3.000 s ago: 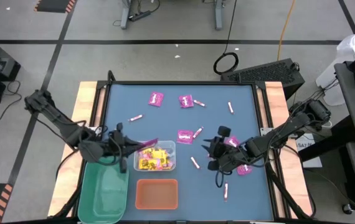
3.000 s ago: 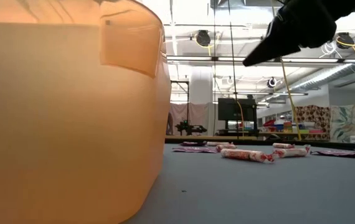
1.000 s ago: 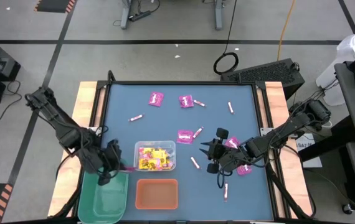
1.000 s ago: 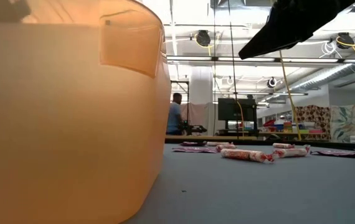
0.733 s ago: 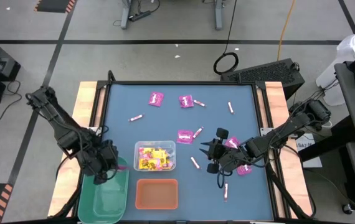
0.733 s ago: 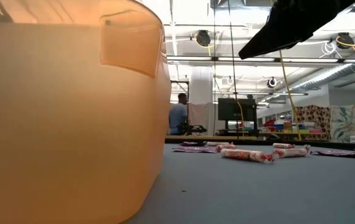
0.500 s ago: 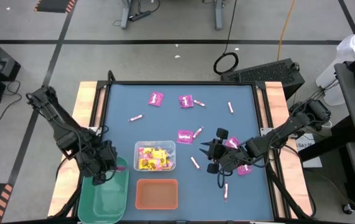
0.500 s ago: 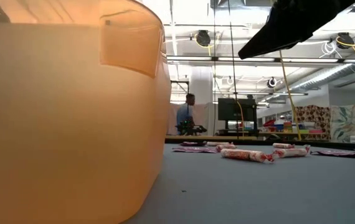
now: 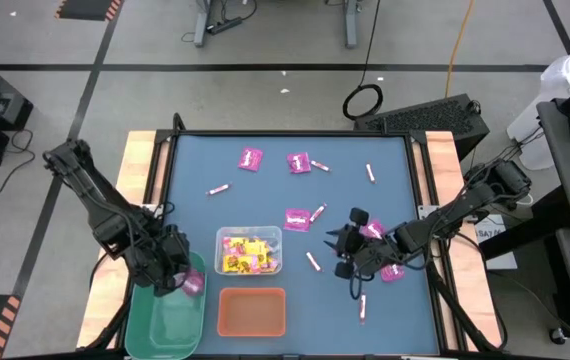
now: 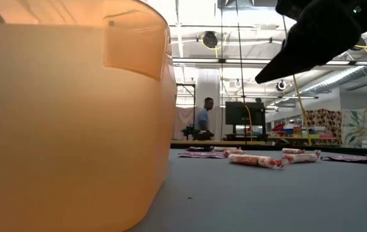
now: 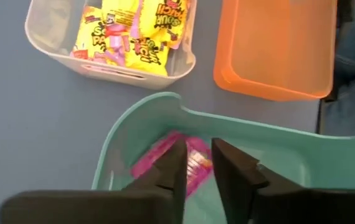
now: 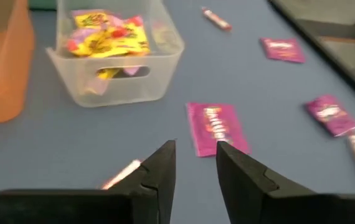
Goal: Sort candy
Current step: Put the purple candy pack into the green bin, then put the purple candy into the green bin
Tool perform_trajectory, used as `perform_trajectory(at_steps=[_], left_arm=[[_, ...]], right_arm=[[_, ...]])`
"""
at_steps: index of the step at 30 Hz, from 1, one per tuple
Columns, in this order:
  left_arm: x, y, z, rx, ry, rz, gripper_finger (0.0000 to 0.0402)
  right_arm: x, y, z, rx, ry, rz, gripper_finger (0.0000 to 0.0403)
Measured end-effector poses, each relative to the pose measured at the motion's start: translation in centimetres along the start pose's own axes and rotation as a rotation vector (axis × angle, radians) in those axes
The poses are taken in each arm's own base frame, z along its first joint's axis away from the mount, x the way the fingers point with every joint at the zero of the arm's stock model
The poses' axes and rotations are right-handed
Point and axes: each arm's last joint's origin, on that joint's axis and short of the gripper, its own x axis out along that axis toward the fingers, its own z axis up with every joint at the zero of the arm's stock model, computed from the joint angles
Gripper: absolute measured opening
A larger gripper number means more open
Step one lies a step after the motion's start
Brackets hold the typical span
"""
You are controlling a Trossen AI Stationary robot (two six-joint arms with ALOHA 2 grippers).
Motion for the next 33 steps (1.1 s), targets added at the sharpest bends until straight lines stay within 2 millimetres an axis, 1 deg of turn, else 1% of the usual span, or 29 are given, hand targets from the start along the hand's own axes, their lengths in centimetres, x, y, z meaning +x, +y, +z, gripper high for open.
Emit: perform_trajectory(at_steps=[3, 7, 12, 15, 20, 22, 25, 29, 33], left_arm=[[0.5, -0.2, 0.0, 0.006, 0.012, 0.018, 0.0117], [0.8, -0.8, 0.2, -0.003, 0.015, -0.022, 0.0148], [0.7, -1.7, 0.8, -0.027, -0.046, -0.114, 0.0157], [0.6, -1.9, 1.2, -0.025, -0.143, -0.109, 0.0157], [0.5, -1.6, 1.8, 0.097, -0.341, 0.038, 0.0157], [0.4, -1.5, 2.1, 0.133, -0.432, 0.121, 0.0157], [0.3, -1.1, 2.6, 0.162, -0.543, 0.246, 0.0158], [0.3, -0.6, 3.9, 0.18, -0.632, 0.36, 0.0158], [0.7, -0.3, 5.5, 0.177, -0.671, 0.394, 0.0158]], right_arm=[[0.2, -0.1, -0.3, 0.007, 0.01, 0.025, 0.0121], [0.9, -0.7, -0.5, 0.0, -0.009, 0.051, 0.0143], [1.9, -1.9, -0.6, -0.005, 0.02, 0.066, 0.0163], [2.8, -2.5, -0.9, -0.02, 0.038, 0.056, 0.0166], [5.1, -2.4, -1.3, -0.089, 0.035, 0.085, 0.0166], [5.9, -2.4, -1.6, -0.086, 0.037, 0.103, 0.0166], [6.5, -2.6, -1.6, -0.059, 0.03, 0.094, 0.0167], [7.1, -2.7, -2.1, -0.055, 0.054, 0.085, 0.0167], [8.3, -3.2, -2.5, -0.037, 0.078, 0.118, 0.0167]])
